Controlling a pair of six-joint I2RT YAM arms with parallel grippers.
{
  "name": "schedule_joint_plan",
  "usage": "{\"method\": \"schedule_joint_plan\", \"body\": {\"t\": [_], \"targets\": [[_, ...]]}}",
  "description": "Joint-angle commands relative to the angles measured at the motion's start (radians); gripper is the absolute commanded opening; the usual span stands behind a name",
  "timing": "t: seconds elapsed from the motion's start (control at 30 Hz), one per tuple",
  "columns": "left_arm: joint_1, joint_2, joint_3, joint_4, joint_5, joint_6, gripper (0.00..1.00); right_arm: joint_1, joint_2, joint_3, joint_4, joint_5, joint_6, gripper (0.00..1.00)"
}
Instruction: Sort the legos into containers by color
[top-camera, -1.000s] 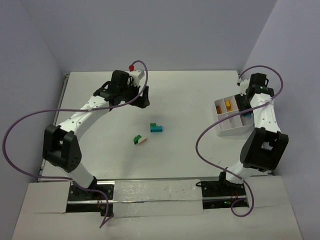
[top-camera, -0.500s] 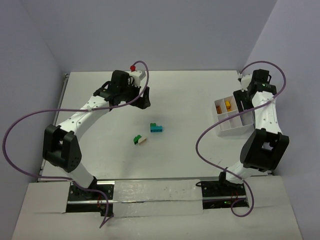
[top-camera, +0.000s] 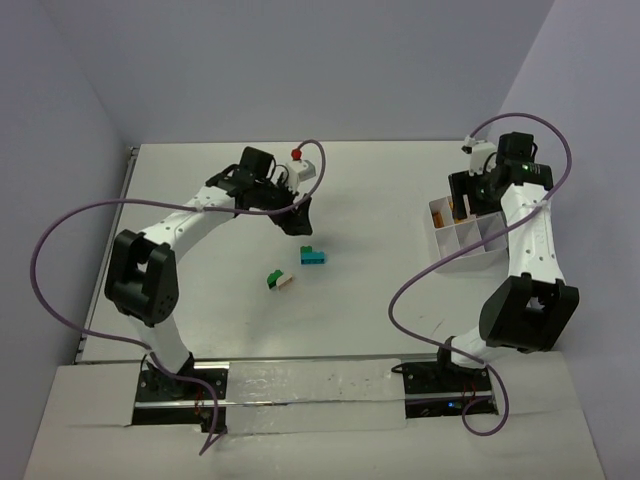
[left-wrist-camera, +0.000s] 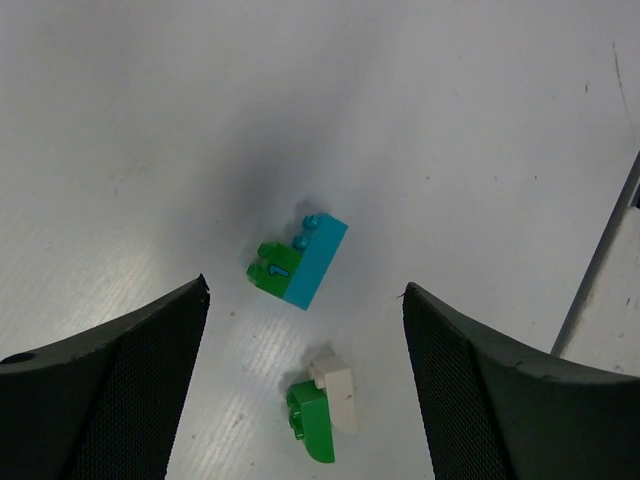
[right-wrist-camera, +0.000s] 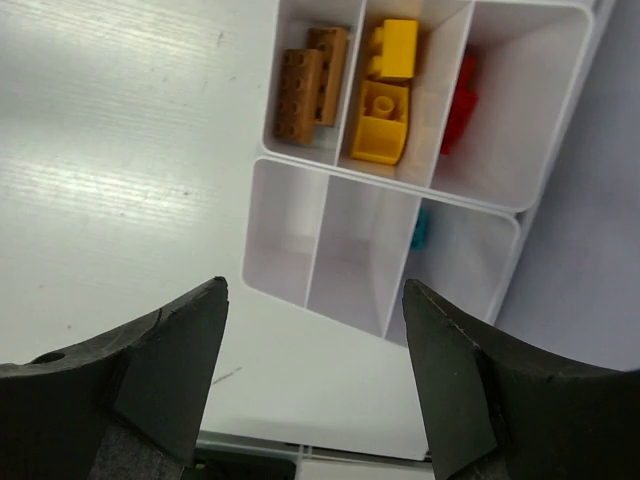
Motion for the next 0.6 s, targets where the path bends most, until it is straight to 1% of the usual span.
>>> {"method": "schedule_joint_plan", "body": {"t": [0.0, 0.1, 0.13, 0.2, 0.33, 0.37, 0.47, 0.57], "targets": [[-0.017, 0.028, 0.051, -0.068, 0.078, 0.100, 0.84, 0.016, -0.038, -0.006, -0.048, -0.105, 0.033, 0.77], [-0.017, 0.025, 0.030, -0.044, 0.093, 0.085, 0.84, 0.088, -0.052, -0.066, -0.020, -0.133, 0.047, 0.76], [-0.017, 0.026, 0.024, -0.040, 0.101, 0.079, 0.84, 0.141, -0.070, -0.102, 0.012, -0.141, 0.058, 0.75], [-0.016, 0.025, 0.015, -0.035, 0.111, 0.060, 0.84, 0.203, -0.068, -0.138, 0.068, -0.164, 0.071, 0.74], [0.016, 0.013, 0.015, -0.042, 0.138, 0.023, 0.88, 0.379, 0.003, -0.161, 0.173, -0.223, 0.075, 0.70], [0.019, 0.012, 0.015, -0.044, 0.151, 0.020, 0.89, 0.390, 0.026, -0.159, 0.178, -0.225, 0.074, 0.70], [0.120, 0.011, 0.031, -0.055, 0.258, -0.039, 0.92, 0.544, 0.128, -0.132, 0.245, -0.242, 0.053, 0.68], [0.183, 0.008, 0.038, -0.057, 0.341, -0.076, 0.94, 0.623, 0.200, -0.083, 0.275, -0.259, 0.032, 0.67]]}}
